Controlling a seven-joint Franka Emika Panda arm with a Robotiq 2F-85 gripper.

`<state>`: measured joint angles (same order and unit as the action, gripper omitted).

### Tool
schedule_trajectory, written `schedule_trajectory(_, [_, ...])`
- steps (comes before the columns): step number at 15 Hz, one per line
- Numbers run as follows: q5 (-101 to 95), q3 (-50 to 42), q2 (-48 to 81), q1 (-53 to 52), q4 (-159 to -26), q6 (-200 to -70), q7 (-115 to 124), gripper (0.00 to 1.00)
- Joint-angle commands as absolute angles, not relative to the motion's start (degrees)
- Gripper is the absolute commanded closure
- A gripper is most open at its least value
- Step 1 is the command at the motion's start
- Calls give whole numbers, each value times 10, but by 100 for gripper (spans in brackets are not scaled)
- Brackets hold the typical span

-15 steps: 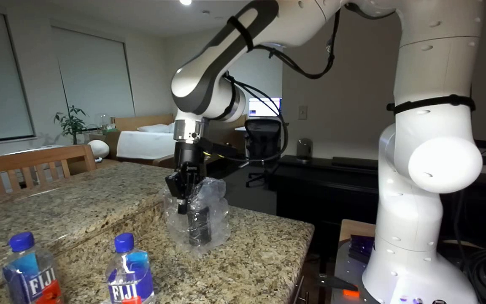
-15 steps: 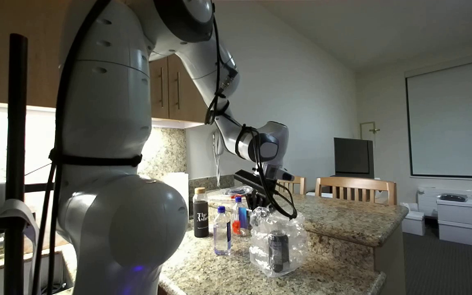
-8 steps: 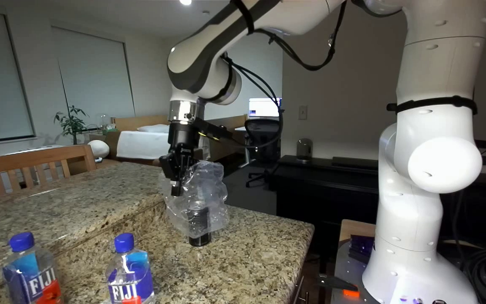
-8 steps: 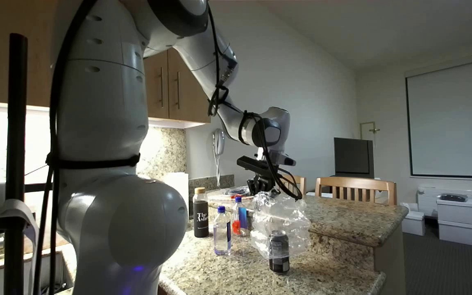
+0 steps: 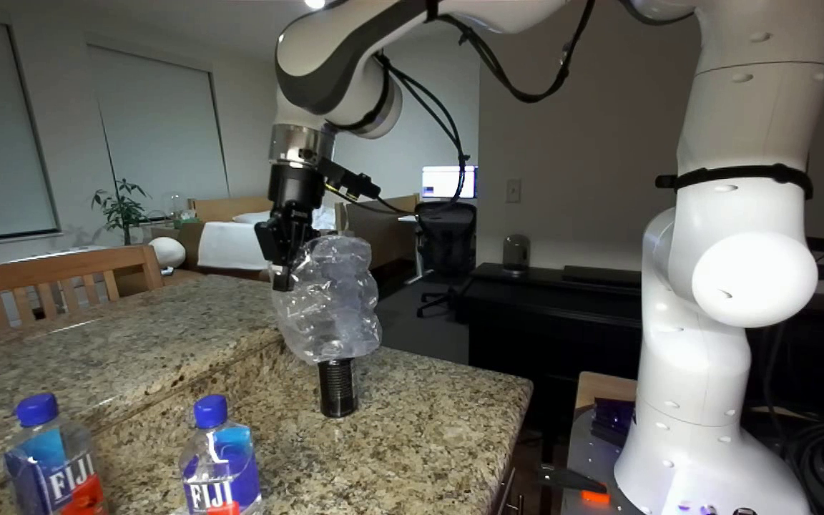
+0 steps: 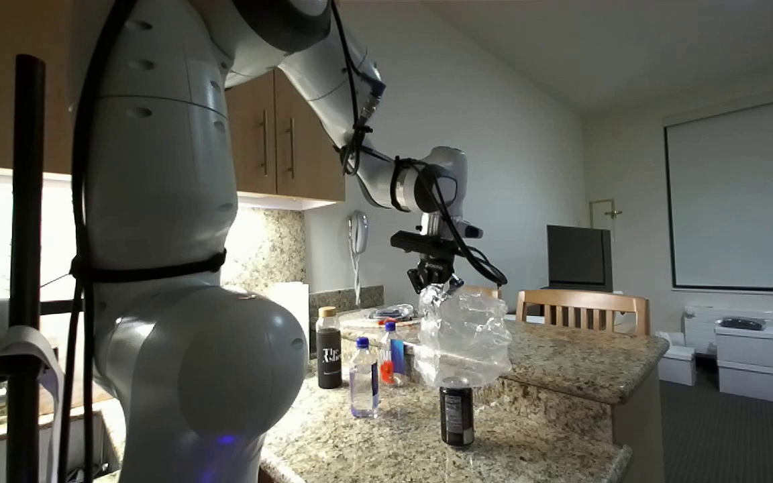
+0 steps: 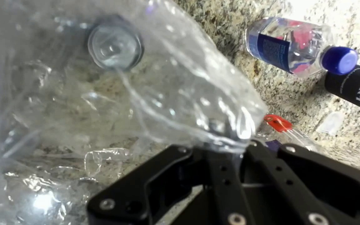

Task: Put the plastic bag around one of the water bottles on the counter

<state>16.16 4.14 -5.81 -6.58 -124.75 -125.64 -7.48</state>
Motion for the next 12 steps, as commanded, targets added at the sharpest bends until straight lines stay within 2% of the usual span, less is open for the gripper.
schedule_trajectory(1, [137,51,-75,-69,-1232,-1243,-67,89])
schedule_trajectory(12, [146,75,-65,-92,-1172,-1218,-79,90])
